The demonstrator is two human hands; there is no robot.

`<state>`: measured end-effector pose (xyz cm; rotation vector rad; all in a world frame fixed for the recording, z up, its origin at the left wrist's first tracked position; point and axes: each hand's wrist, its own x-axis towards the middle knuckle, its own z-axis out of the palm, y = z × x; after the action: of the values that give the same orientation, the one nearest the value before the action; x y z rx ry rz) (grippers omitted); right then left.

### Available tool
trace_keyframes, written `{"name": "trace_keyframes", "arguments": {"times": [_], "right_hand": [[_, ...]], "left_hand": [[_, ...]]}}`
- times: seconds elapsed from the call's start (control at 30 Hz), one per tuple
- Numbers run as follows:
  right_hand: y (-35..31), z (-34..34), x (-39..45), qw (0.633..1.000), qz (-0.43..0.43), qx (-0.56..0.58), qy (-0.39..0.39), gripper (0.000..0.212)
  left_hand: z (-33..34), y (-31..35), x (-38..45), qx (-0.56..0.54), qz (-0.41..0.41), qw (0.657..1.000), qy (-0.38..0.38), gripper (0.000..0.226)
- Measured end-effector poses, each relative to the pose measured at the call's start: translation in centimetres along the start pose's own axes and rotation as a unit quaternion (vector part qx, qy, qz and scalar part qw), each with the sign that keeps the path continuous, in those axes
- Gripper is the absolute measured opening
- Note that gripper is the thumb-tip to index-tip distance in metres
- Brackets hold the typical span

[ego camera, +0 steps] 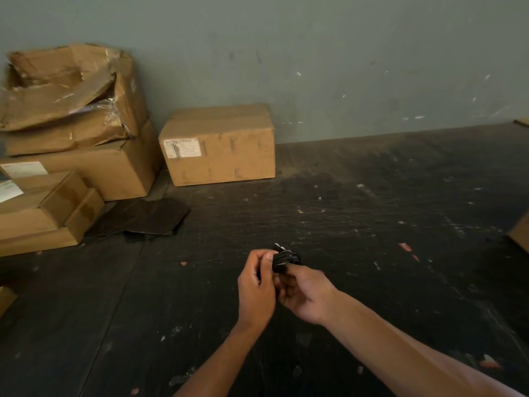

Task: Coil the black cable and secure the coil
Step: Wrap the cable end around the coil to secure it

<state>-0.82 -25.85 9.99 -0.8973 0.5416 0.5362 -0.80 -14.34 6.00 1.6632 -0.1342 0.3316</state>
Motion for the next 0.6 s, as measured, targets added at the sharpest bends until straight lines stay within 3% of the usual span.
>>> {"name": "trace_keyframes", "arguments": {"times": [0.23, 0.6], "right_hand": [[0.6, -0.2, -0.1, 0.993, -0.018, 0.093, -0.069, 0.044], [0.2, -0.6, -0.7, 0.997, -0.02, 0.029, -0.065, 0.032]], "left_hand": [[-0.2, -0.3, 0.1, -0.017, -0.018, 1.0, 0.012, 0.018], [-0.7, -1.6, 0.3, -0.047, -0.048, 0.997, -0.038, 0.015]]}}
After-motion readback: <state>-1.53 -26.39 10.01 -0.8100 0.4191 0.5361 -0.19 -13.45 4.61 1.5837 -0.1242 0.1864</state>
